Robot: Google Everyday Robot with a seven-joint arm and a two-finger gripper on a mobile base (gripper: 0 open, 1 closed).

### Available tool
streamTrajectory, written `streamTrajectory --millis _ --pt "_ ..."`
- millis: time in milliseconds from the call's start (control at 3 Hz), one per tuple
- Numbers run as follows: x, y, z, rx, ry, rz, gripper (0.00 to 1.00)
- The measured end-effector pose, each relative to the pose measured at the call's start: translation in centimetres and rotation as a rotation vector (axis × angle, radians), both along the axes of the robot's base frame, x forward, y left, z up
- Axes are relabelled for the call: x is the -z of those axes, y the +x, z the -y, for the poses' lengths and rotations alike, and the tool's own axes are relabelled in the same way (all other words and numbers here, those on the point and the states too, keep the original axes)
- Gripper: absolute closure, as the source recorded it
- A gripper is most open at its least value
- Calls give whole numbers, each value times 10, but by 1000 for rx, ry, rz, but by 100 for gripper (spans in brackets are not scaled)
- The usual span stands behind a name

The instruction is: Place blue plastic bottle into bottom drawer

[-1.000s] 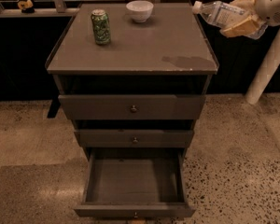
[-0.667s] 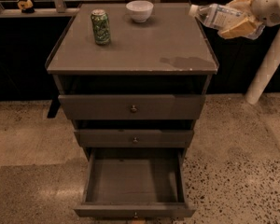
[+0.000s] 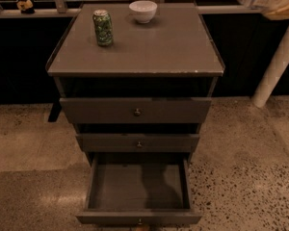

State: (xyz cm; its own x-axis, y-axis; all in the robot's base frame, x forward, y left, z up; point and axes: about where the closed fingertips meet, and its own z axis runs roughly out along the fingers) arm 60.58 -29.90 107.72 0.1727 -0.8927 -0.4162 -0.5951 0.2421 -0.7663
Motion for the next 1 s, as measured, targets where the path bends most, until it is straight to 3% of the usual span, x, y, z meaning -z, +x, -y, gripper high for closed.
streamTrajectory --millis 333,667,1000 --pt "-2 -44 8 49 -29 5 100" --pt "-1 -44 8 49 -29 5 100" --pt "10 -65 5 36 -48 -5 100"
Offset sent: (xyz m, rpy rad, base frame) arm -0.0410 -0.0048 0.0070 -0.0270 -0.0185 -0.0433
